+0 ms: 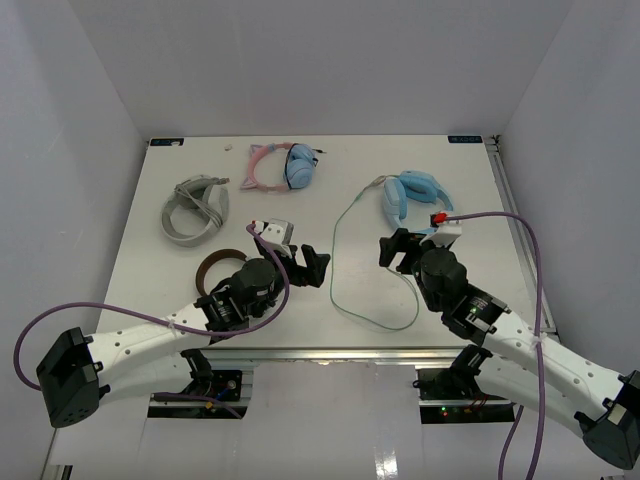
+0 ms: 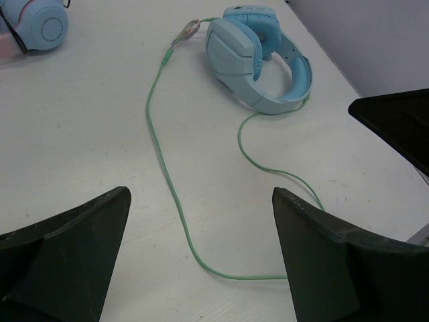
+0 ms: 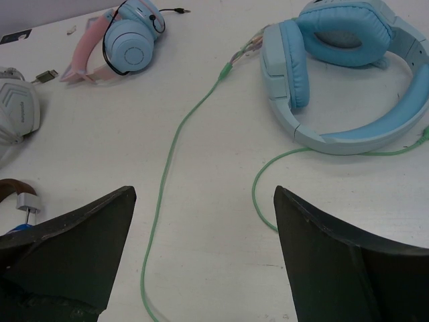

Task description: Wrap the headphones

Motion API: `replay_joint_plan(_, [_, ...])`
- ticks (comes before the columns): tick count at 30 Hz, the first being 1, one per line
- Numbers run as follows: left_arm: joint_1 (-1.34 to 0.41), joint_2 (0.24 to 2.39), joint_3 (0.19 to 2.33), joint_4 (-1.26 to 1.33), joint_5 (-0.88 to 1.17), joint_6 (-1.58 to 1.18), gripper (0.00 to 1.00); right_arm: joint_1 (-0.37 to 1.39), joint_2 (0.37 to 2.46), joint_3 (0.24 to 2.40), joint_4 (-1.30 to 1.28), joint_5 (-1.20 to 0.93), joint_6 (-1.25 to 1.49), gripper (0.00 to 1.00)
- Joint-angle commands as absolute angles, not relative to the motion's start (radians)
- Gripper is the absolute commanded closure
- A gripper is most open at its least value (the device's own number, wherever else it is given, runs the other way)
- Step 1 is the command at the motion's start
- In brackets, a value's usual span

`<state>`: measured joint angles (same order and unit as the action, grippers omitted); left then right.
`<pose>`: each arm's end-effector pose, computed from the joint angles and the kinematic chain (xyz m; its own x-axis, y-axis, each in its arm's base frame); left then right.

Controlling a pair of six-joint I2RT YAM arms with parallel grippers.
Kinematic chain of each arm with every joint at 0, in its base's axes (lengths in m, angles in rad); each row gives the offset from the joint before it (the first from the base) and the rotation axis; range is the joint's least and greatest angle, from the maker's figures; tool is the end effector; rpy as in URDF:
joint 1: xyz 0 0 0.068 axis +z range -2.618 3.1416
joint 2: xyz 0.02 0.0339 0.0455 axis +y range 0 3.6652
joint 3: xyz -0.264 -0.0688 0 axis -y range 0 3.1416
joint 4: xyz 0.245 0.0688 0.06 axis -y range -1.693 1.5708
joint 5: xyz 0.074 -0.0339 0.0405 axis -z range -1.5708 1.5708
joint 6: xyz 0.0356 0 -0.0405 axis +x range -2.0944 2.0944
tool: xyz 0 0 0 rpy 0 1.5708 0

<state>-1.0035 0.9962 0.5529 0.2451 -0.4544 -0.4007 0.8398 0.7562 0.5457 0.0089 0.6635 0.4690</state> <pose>0.1354 -0.1835 0.2633 -0.3028 -0.1770 -0.9365 0.4436 0.8435 -0.3028 0.1365 0.1194 0.2817 -0.2023 0.3078 -0.9297 -0.1035 0.9373 0.3328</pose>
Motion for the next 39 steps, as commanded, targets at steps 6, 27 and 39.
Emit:
replay_joint_plan(6, [-1.006, 1.002, 0.580, 0.264, -0.475, -0.393, 0.02, 0.839, 0.791, 0.565, 0.115, 0.685, 0.420, 0.10])
replay_joint_plan(27, [-1.006, 1.010, 0.568, 0.278, -0.554, -0.376, 0.02, 0.049, 1.415, 0.824, -0.145, 0.259, 0.613, 0.16])
replay_joint_plan(39, [-1.006, 1.018, 0.572, 0.275, -0.547, -0.377, 0.02, 0.044, 1.596, 0.962, -0.143, 0.276, 0.589, 0.35])
